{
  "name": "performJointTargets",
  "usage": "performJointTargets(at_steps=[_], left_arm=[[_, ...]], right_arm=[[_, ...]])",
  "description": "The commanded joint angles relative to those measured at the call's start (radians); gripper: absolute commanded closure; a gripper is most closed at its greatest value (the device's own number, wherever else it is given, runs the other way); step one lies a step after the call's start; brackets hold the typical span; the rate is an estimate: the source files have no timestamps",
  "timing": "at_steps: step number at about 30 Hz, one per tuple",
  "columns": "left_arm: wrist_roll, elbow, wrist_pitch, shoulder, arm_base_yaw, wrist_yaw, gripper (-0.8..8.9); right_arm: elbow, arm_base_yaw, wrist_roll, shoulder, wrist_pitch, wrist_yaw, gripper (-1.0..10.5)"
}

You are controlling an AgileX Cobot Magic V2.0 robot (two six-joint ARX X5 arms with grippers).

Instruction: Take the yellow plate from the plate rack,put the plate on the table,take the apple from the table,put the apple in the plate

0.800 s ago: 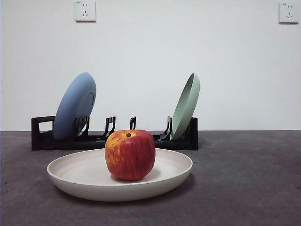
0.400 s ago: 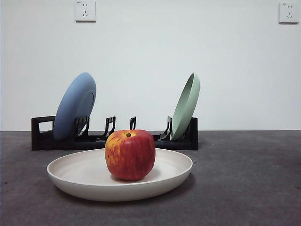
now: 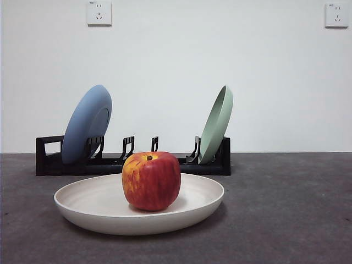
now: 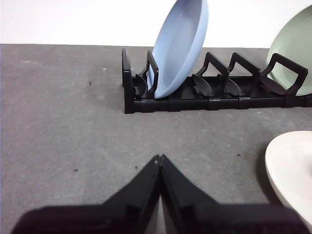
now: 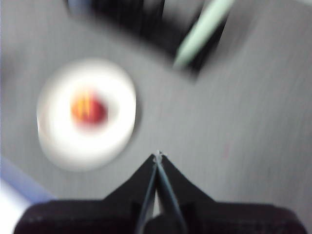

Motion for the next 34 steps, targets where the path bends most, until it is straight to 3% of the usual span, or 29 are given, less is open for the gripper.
performJointTargets(at_steps=[1,6,13,22,34], left_arm=[[-0.005,-0.01,0.011,0.0,0.003,0.0,8.17],[-0.005,-0.01,0.011,0.0,0.003,0.0,8.17],[-0.005,-0.01,0.011,0.0,0.003,0.0,8.17],[-0.005,-0.01,0.011,0.0,0.003,0.0,8.17],[-0.005,-0.01,0.011,0.0,0.003,0.001,8.17]], right_arm=[[-0.066,-0.129,-0.027,-0.098,0.176,-0.056,9.5],[-0.288,-0.331,-0.069,-0.3,0.482,-0.066,9.5],[-0.729,-0.494,-0.072,-0.543,0.789,-0.066,9.5],[-1.176,-0.52,-0.045,-0.753,0.995,-0.065,9.5],[-1.357,-0.52,0.01,-0.834,0.976,-0.064,9.4]])
